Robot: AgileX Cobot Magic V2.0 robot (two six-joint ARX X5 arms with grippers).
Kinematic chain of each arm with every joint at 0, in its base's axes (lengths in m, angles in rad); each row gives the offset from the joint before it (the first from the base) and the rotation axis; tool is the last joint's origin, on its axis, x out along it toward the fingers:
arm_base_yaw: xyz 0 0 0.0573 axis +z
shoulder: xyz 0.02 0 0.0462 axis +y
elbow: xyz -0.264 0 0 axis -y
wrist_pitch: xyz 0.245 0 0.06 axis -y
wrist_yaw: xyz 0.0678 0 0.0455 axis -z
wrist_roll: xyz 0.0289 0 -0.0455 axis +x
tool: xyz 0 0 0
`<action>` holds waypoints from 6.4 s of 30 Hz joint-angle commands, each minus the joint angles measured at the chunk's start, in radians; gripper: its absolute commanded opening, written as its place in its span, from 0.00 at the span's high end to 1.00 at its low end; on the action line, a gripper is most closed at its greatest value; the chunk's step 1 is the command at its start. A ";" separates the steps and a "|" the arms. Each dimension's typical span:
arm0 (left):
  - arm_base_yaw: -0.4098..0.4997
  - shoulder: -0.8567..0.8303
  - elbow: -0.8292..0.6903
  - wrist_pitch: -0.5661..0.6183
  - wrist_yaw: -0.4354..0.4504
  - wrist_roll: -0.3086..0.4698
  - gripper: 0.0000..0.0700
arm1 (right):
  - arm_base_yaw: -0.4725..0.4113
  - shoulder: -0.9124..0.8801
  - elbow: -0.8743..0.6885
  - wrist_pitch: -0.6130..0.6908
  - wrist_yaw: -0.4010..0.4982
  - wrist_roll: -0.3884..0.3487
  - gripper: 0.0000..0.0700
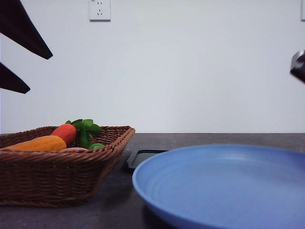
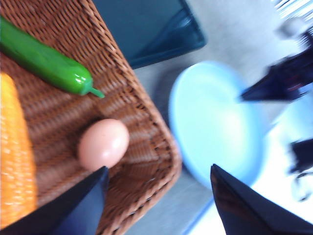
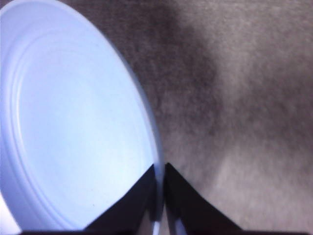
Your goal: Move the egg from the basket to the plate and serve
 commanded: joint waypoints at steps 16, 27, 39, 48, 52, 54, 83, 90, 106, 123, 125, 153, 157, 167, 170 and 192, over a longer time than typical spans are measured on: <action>-0.283 0.411 0.247 -0.107 -0.331 0.304 0.38 | -0.005 -0.257 0.003 -0.069 -0.013 0.043 1.00; -0.287 0.615 0.299 -0.075 -0.387 0.385 0.38 | -0.005 -0.316 0.003 -0.075 -0.014 0.062 1.00; -0.287 0.684 0.299 -0.037 -0.387 0.396 0.39 | -0.005 -0.316 0.003 -0.072 -0.014 0.065 1.00; -0.287 0.686 0.299 -0.054 -0.387 0.396 0.52 | -0.005 -0.316 0.003 -0.069 -0.014 0.065 1.00; -0.287 0.686 0.299 -0.071 -0.387 0.396 0.65 | -0.005 -0.316 0.003 -0.069 -0.014 0.065 1.00; -0.287 0.686 0.299 -0.076 -0.387 0.396 0.70 | -0.005 -0.316 0.003 -0.069 -0.014 0.065 1.00; -0.406 0.688 0.815 -0.332 -0.162 0.269 0.76 | -0.004 -0.083 0.013 -0.009 -0.048 0.091 1.00; -0.546 0.763 0.815 -0.291 -0.200 0.275 0.76 | -0.004 -0.052 0.051 -0.008 -0.065 0.073 1.00; -0.645 0.985 0.815 -0.243 -0.313 0.279 0.70 | -0.004 -0.052 0.060 -0.009 -0.064 0.072 1.00; -0.609 0.797 0.824 -0.235 -0.302 0.225 0.42 | -0.008 0.090 0.096 -0.009 -0.091 0.029 1.00; -0.590 0.727 0.824 -0.245 -0.302 0.225 0.42 | -0.016 0.140 0.130 -0.008 -0.090 0.008 1.00; -0.402 0.045 0.824 -0.394 -0.303 0.203 0.42 | -0.143 0.902 0.783 0.046 -0.087 -0.063 1.00; -0.402 0.041 0.824 -0.405 -0.304 0.201 0.42 | -0.143 0.902 0.783 0.065 -0.082 -0.063 0.82; -0.401 0.071 0.824 -0.401 -0.309 0.206 0.42 | -0.153 0.872 0.827 0.001 -0.099 -0.071 0.66; -0.401 0.095 0.824 -0.400 -0.367 0.207 0.45 | -0.156 0.818 0.841 -0.048 -0.100 -0.092 0.73; -0.135 0.105 0.506 -0.140 -0.523 0.119 1.00 | 0.218 -0.004 0.440 0.143 0.582 -0.131 1.00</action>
